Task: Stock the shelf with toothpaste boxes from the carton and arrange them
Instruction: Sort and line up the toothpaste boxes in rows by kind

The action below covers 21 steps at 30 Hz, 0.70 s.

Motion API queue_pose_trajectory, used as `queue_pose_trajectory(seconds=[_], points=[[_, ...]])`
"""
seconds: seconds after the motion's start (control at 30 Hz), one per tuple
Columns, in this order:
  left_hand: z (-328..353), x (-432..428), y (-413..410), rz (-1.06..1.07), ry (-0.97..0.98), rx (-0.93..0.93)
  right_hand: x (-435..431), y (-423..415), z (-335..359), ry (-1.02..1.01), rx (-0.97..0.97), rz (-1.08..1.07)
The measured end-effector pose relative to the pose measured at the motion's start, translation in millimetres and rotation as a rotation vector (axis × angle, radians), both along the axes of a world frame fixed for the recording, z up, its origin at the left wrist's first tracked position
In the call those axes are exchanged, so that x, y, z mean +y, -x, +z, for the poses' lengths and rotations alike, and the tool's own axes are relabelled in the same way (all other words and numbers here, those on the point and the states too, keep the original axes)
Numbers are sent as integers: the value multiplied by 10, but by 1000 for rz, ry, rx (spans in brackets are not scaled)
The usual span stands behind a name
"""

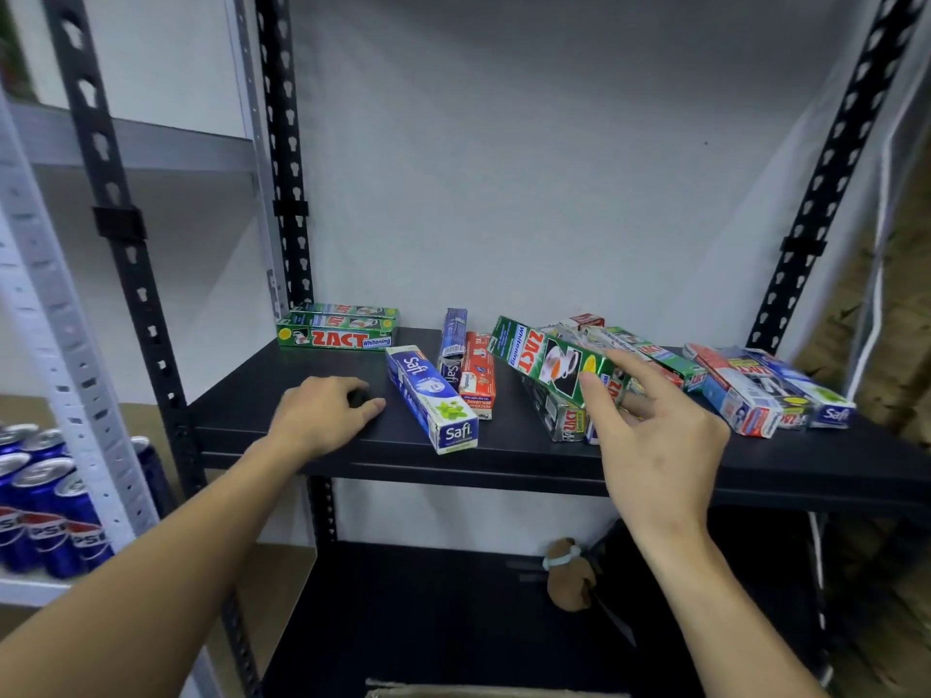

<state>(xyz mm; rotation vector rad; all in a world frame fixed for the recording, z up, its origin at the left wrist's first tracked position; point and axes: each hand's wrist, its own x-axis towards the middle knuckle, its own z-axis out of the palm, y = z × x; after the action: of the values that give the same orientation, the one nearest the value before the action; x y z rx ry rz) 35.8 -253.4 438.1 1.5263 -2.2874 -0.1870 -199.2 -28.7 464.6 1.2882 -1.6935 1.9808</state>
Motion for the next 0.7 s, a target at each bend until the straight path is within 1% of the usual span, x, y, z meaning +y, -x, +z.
queue_pose_trajectory(seconds=[0.1,0.23,0.37,0.5,0.53,0.6,0.63,0.7], points=[[48,-125,-220,92,12,-52,-113,-51,105,-28,-35,76],[64,-361,-563,192,-31,-18,-465,-121,240,-100,-11,145],[-18,-479,-691,234,-42,141,-993,-280,359,-187,28,232],[-6,-668,-698,304,-50,190,-1557,-500,448,-297,88,292],[-5,-725,-715,321,-51,237,-1693,-563,468,-331,99,308],[-24,-817,-734,363,-49,390,-2002,-659,468,-399,78,360],[-43,-848,-733,378,-32,430,-2144,-696,463,-426,61,391],[-96,-904,-721,337,-3,403,-2407,-733,459,-465,18,417]])
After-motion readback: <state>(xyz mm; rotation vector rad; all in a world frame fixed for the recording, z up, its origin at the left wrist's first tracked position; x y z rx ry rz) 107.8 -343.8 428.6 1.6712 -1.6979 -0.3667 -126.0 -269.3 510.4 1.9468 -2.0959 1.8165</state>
